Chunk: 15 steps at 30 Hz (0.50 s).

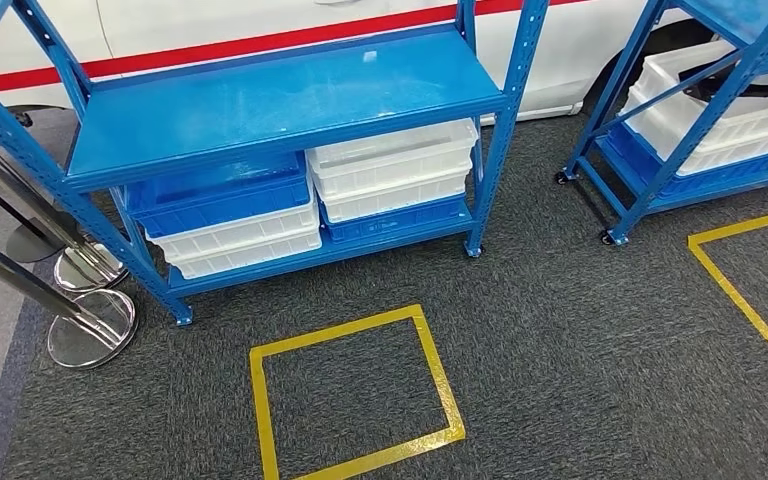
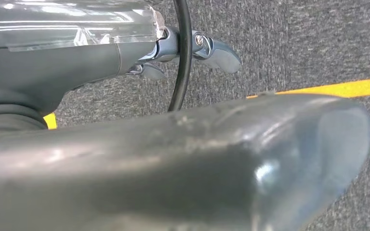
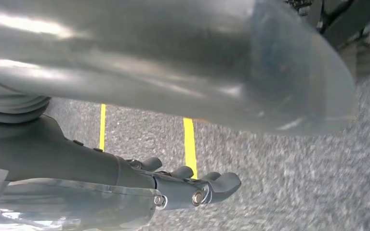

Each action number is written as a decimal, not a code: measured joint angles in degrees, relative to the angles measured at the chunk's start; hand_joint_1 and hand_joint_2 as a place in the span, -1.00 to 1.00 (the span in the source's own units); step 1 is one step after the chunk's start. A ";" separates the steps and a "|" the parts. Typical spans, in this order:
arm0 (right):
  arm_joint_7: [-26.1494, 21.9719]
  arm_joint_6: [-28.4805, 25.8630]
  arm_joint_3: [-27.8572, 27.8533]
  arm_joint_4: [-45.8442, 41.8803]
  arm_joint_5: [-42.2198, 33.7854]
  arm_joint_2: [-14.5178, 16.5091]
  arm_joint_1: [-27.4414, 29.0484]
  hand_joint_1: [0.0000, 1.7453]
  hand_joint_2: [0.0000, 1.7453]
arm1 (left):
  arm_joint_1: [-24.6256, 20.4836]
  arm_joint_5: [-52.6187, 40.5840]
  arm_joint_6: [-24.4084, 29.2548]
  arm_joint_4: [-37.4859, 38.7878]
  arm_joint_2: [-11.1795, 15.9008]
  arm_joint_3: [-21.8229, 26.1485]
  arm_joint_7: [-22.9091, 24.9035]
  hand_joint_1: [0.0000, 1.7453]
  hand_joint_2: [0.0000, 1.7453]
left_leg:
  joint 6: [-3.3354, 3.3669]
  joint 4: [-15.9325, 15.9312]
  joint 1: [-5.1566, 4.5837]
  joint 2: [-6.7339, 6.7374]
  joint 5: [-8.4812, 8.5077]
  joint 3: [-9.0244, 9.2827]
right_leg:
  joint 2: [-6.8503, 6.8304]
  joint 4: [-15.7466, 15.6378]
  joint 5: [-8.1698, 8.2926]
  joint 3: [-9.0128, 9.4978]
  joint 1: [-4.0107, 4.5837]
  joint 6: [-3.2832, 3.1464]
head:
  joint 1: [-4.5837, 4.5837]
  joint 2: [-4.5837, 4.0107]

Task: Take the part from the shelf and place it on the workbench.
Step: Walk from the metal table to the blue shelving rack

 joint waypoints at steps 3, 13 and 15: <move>0.00 0.02 -0.16 0.00 -0.01 0.01 0.09 -1.00 -1.00 | 0.26 -0.01 0.00 -0.01 0.01 0.13 0.01 -1.00 -1.00 | 0.19 -0.18 -0.02 0.23 3.21 -1.39 | -0.59 0.01 -1.47 1.78 0.15 0.15 | 0.00 0.00; -0.02 0.04 -0.23 -0.04 0.01 0.17 -0.29 -1.00 -1.00 | 0.43 -0.01 0.00 -0.01 0.15 0.70 -0.05 -1.00 -1.00 | 4.05 -15.40 -0.64 0.41 6.91 8.33 | -0.47 9.10 -2.34 0.07 0.10 3.10 | 0.02 -0.01; -0.02 0.04 -0.23 -0.04 0.08 0.17 -0.33 -1.00 -1.00 | 0.34 -0.05 -0.02 -0.01 0.15 0.73 -0.07 -1.00 -1.00 | 4.25 -15.69 -0.62 0.05 5.91 9.67 | -0.13 14.71 -5.18 -5.35 0.13 3.31 | 0.00 0.00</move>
